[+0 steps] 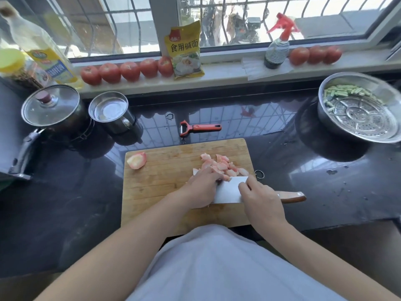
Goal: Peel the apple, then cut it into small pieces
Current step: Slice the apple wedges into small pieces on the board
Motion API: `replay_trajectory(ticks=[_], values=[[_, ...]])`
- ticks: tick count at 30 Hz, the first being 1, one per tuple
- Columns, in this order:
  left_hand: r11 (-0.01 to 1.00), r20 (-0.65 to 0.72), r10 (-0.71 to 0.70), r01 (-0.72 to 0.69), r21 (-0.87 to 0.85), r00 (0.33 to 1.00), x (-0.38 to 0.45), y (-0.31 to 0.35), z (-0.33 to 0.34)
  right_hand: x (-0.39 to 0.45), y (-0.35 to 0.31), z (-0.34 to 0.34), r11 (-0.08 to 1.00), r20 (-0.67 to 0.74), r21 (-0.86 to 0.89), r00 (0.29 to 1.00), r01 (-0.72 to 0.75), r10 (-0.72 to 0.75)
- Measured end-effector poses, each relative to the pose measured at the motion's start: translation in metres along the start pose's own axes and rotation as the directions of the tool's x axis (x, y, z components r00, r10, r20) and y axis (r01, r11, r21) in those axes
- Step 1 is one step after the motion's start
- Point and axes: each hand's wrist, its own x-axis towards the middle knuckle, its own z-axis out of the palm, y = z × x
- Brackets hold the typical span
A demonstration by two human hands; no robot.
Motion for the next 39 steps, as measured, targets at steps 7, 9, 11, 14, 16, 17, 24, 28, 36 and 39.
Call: replay_trajectory(ticks=[7, 9, 11, 14, 16, 17, 24, 28, 36, 39], values=[[0.999, 0.047, 0.024, -0.025, 0.022, 0.999, 0.003, 0.012, 0.001, -0.009, 0.002, 0.000, 1.000, 0.069, -0.004, 0.998, -0.009, 0.010], [0.995, 0.052, 0.039, -0.044, 0.090, 0.998, 0.008, 0.012, 0.007, -0.011, 0.002, -0.001, 1.000, 0.084, 0.004, 0.996, -0.016, 0.016], [0.993, 0.039, 0.012, -0.017, 0.117, 0.999, 0.014, 0.004, 0.010, -0.012, 0.002, -0.004, 1.000, 0.096, 0.021, 0.995, -0.023, 0.021], [0.999, -0.047, -0.004, 0.002, -0.038, 0.999, 0.025, -0.010, 0.011, -0.015, 0.003, -0.009, 0.998, 0.131, 0.043, 0.991, -0.037, 0.031], [0.978, -0.188, -0.101, 0.063, -0.196, 0.977, 0.020, -0.013, 0.004, -0.018, 0.004, -0.010, 0.995, 0.181, 0.074, 0.982, -0.063, 0.048], [0.967, -0.242, -0.164, 0.108, -0.229, 0.956, 0.016, -0.018, 0.000, -0.020, 0.004, -0.009, 0.993, 0.213, 0.095, 0.976, -0.073, 0.051], [0.916, -0.480, -0.388, 0.273, -0.292, 0.787, -0.041, -0.096, -0.025, -0.041, -0.001, 0.002, 0.901, 0.353, 0.380, 0.933, -0.208, 0.066], [0.918, -0.578, -0.386, 0.361, -0.164, 0.719, -0.067, -0.138, -0.046, -0.033, -0.013, 0.004, 0.834, 0.395, 0.525, 0.917, -0.173, -0.059], [0.870, -0.466, -0.394, 0.484, 0.087, 0.792, -0.040, -0.205, -0.080, -0.022, -0.056, 0.002, 0.835, 0.546, 0.508, 0.829, -0.209, -0.125], [0.875, -0.380, -0.420, 0.479, 0.071, 0.824, -0.023, -0.213, -0.085, -0.022, -0.051, -0.002, 0.831, 0.532, 0.469, 0.847, -0.300, 0.005]])
